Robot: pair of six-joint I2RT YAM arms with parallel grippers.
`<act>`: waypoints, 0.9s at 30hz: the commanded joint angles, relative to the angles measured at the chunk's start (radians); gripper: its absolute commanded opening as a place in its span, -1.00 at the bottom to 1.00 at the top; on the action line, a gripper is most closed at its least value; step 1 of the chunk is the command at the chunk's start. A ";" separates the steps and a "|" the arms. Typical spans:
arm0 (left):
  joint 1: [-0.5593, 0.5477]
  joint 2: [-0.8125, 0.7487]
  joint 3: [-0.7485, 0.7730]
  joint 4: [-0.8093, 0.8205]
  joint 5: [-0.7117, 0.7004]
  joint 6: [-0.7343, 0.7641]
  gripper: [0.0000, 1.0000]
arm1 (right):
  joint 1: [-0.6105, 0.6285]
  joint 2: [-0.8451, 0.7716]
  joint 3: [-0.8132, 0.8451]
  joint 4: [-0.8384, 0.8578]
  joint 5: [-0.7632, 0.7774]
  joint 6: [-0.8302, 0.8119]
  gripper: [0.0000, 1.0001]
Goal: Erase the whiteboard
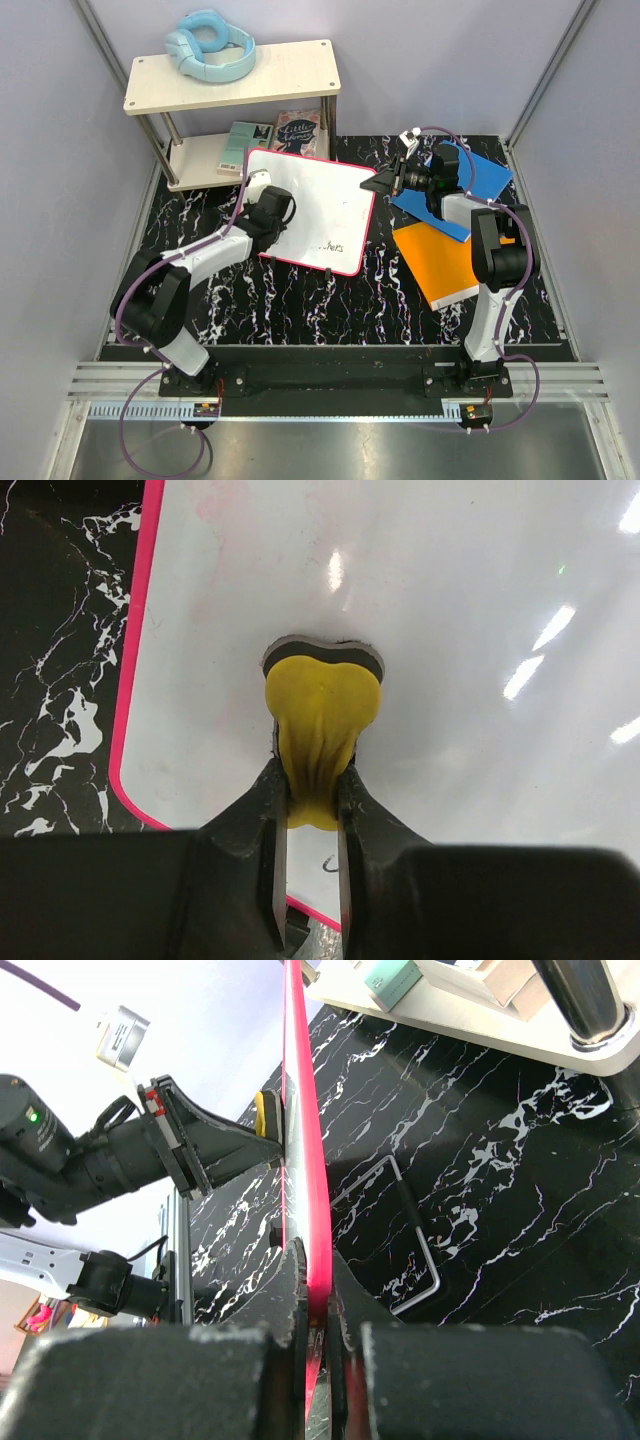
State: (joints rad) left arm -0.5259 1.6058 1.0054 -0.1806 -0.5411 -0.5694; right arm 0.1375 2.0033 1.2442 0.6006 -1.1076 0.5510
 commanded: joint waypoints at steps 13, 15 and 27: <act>-0.220 0.086 -0.090 0.049 0.115 -0.263 -1.00 | 0.053 -0.017 -0.005 0.024 -0.113 -0.118 -1.00; -0.218 0.083 -0.083 -0.008 0.047 -0.305 -1.00 | 0.053 -0.017 -0.006 0.024 -0.113 -0.118 -1.00; -0.026 -0.113 -0.218 -0.115 -0.106 -0.495 -1.00 | 0.054 -0.021 -0.008 0.033 -0.113 -0.114 -1.00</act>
State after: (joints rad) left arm -0.6357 1.5452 0.8585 -0.2317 -0.5983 -0.9646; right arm 0.1432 2.0033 1.2442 0.6159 -1.1168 0.5362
